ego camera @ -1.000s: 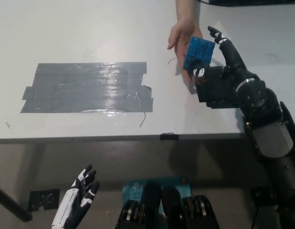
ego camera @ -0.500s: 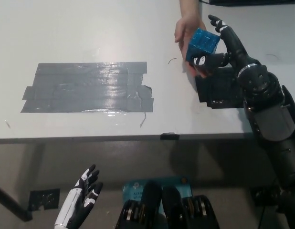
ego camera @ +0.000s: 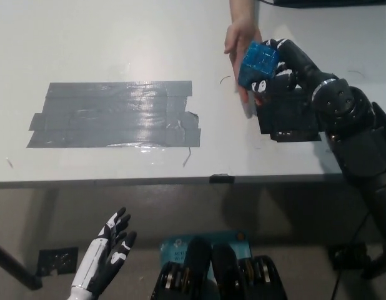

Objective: A person hands a rubik's cube to the robot and rhe robot picks it up with its right hand and places it on the black spot on the desk infron tof it

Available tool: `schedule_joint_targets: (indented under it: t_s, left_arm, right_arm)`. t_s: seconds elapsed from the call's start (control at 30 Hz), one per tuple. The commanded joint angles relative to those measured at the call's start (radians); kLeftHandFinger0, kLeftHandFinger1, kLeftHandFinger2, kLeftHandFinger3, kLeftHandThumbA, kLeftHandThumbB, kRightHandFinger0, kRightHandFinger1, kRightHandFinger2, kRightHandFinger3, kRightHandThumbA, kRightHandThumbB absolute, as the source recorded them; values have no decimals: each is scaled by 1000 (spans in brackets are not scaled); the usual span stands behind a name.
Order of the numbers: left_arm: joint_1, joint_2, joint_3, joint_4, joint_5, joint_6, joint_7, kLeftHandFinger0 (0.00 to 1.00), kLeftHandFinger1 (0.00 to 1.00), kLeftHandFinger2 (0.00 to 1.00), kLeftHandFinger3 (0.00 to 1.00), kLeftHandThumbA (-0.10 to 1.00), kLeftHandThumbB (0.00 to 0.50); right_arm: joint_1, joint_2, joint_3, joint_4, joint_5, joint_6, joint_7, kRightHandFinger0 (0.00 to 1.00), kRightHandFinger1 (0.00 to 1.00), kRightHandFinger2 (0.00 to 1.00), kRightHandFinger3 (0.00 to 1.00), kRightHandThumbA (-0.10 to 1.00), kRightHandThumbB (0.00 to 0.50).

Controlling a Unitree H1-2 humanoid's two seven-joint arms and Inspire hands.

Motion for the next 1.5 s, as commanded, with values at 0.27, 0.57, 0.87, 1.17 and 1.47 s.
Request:
schedule_joint_targets:
  t_s: [0.27, 0.57, 0.87, 1.17, 1.47]
  left_arm:
    - [-17, 15, 1, -37, -3, 2, -16, 1000, 1000, 1000, 1000, 790, 110]
    - [-27, 25, 1, -21, 2, -7, -16, 1000, 1000, 1000, 1000, 815, 103]
    - [-20, 24, 2, -25, -3, -8, -15, 1000, 1000, 1000, 1000, 792, 91]
    - [-24, 21, 2, -21, -5, -5, -14, 1000, 1000, 1000, 1000, 795, 104]
    - [-31, 23, 4, -19, -6, -5, -14, 1000, 1000, 1000, 1000, 807, 107]
  right_arm:
    - [-12, -4, -91, -146, -17, -71, -161, 186, 606, 943, 980, -100, 156]
    - [26, -27, -220, -337, 4, -113, -222, 211, 669, 1000, 1000, -100, 138]
    - [138, -41, -227, -283, -5, -111, -231, 130, 600, 982, 1000, -100, 155]
    - [149, -24, -145, -6, -62, -219, -288, 149, 589, 928, 954, -100, 142]
    - [129, -79, -69, 44, -44, -149, -115, 1000, 1000, 1000, 1000, 629, 448]
